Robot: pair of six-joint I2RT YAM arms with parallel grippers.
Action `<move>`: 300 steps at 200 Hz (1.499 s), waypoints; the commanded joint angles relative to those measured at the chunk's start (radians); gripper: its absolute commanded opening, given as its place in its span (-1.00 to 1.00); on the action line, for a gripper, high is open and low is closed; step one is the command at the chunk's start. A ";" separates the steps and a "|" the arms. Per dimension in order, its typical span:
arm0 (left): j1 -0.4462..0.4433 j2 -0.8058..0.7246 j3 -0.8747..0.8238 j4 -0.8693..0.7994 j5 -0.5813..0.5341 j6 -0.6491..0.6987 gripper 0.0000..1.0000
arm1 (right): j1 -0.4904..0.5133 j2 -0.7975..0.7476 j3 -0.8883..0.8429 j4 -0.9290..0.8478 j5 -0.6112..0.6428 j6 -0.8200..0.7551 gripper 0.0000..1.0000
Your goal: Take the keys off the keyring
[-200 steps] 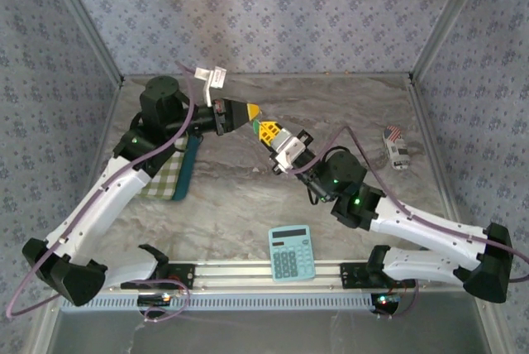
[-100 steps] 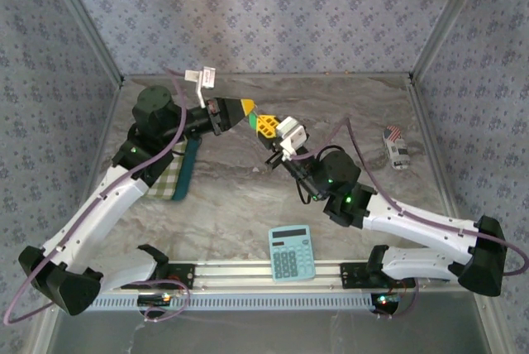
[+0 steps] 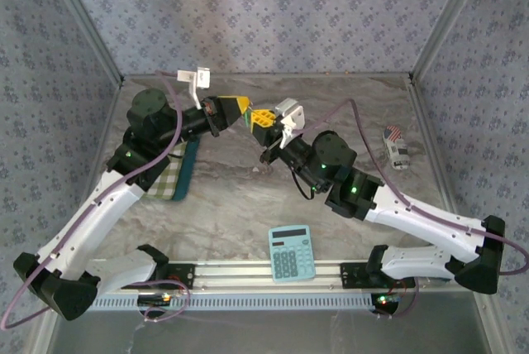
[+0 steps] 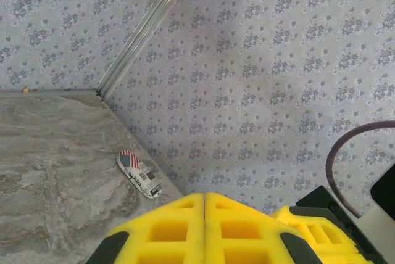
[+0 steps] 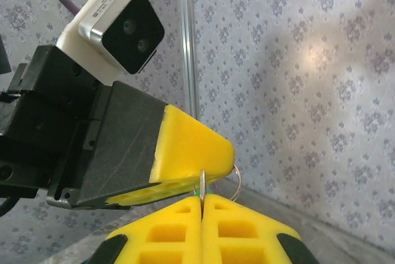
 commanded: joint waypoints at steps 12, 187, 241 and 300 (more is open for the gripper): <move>-0.020 -0.014 -0.023 -0.016 0.009 0.029 -1.00 | -0.065 -0.013 0.057 -0.097 -0.007 0.249 -1.00; -0.054 -0.027 -0.063 0.025 -0.032 0.057 -1.00 | -0.300 0.073 0.056 -0.005 -0.520 0.885 -1.00; -0.056 -0.031 -0.066 0.025 -0.041 0.065 -1.00 | -0.322 0.139 0.035 0.117 -0.606 1.040 -1.00; -0.057 -0.037 -0.074 0.000 -0.048 0.097 -1.00 | -0.350 0.152 0.017 0.199 -0.636 1.142 -1.00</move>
